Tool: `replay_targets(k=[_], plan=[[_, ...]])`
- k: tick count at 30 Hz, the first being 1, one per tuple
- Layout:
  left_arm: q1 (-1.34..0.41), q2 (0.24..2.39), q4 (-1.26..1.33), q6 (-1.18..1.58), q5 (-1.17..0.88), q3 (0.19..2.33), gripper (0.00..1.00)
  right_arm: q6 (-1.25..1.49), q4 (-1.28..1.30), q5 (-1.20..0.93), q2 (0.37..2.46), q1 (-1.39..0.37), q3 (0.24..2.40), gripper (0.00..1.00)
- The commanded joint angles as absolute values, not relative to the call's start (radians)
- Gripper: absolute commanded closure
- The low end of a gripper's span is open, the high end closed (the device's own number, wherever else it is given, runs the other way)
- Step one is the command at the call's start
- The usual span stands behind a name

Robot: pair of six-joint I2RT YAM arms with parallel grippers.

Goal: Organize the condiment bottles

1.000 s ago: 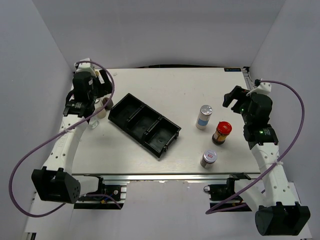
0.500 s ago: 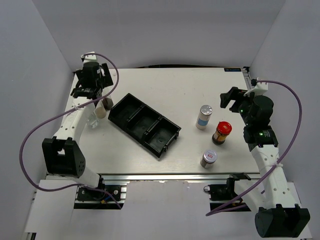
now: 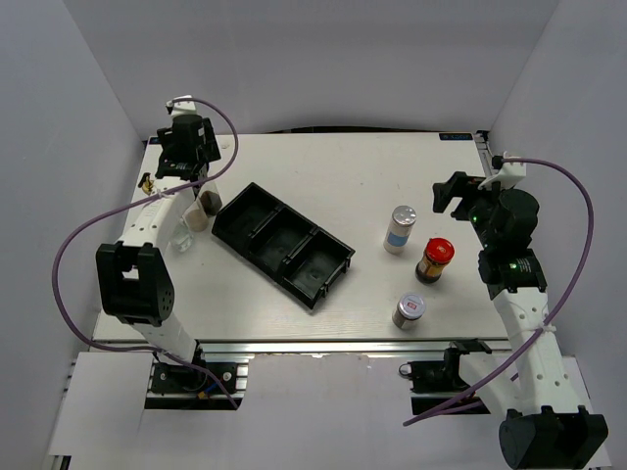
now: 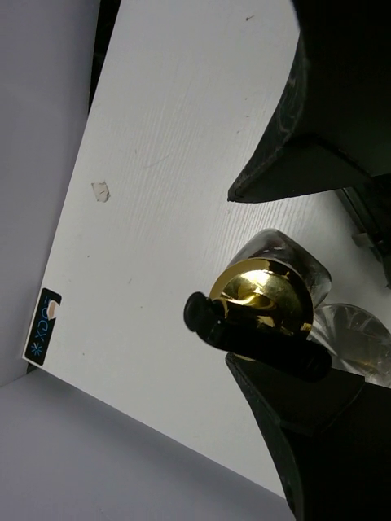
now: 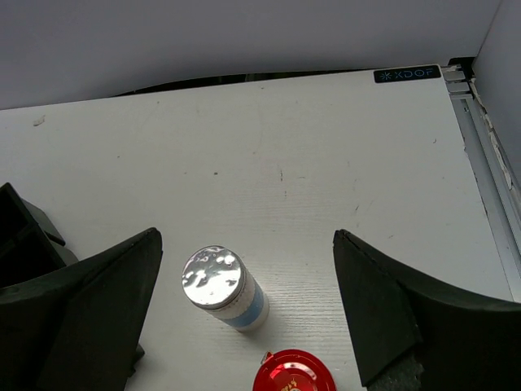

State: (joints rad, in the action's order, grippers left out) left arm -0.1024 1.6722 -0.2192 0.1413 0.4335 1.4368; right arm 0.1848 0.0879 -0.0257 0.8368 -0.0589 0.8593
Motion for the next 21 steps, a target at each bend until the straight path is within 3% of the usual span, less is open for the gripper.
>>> replay_targets(k=[1, 5, 12, 13, 18, 19, 21], plan=[[-0.107, 1.661, -0.173, 0.127, 0.483, 1.47, 0.19, 0.164, 0.043, -0.011, 0.827, -0.057, 0.864, 0.1], [-0.107, 1.677, -0.137, 0.104, 0.474, 1.457, 0.26, 0.163, 0.048, -0.003, 0.83, -0.057, 0.861, 0.11], [-0.107, 1.704, -0.135, 0.086, 0.485, 1.454, 0.47, 0.156, 0.055, 0.037, 0.827, -0.057, 0.864, 0.11], [-0.107, 1.703, -0.14, 0.087, 0.488, 1.457, 0.56, 0.156, 0.054, 0.037, 0.827, -0.057, 0.864, 0.11], [-0.106, 1.683, -0.138, 0.078, 0.502, 1.445, 0.74, 0.152, 0.054, 0.041, 0.819, -0.057, 0.859, 0.11], [-0.107, 1.672, -0.138, 0.077, 0.512, 1.445, 0.88, 0.153, 0.054, 0.043, 0.816, -0.057, 0.859, 0.11], [-0.107, 1.66, -0.133, 0.078, 0.514, 1.453, 1.0, 0.153, 0.054, 0.041, 0.815, -0.057, 0.859, 0.11]])
